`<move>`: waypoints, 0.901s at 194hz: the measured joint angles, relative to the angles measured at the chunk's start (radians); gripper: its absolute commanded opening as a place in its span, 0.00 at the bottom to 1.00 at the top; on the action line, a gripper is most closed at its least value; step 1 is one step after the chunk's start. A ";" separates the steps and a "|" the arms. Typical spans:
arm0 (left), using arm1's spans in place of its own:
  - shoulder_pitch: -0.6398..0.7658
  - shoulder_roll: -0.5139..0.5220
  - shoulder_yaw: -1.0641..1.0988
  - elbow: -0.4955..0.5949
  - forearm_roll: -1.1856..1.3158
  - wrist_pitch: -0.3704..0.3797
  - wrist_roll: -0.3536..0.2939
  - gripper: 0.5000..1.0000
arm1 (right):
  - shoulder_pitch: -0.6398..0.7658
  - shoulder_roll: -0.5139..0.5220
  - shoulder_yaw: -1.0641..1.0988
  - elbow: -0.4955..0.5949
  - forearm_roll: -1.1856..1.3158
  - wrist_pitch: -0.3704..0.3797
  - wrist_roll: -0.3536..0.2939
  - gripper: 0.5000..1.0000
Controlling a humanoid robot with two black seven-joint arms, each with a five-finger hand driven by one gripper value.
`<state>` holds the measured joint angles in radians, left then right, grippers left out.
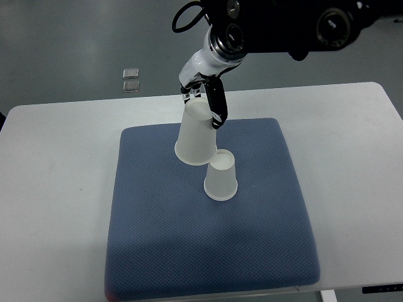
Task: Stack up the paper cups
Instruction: 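Lower the held cup down onto the upside-down cup on the pad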
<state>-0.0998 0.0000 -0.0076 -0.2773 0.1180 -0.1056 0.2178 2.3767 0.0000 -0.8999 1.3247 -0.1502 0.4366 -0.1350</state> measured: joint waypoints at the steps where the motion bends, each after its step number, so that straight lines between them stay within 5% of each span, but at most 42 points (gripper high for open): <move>1: 0.000 0.000 0.000 0.000 0.000 0.000 0.000 1.00 | -0.001 0.000 -0.001 0.000 -0.001 -0.001 0.000 0.47; 175: 0.002 0.000 0.000 0.001 0.000 0.000 0.000 1.00 | -0.061 0.000 -0.065 0.011 -0.023 -0.022 0.000 0.48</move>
<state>-0.0982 0.0000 -0.0077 -0.2759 0.1182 -0.1051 0.2178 2.3161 0.0000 -0.9645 1.3360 -0.1733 0.4150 -0.1350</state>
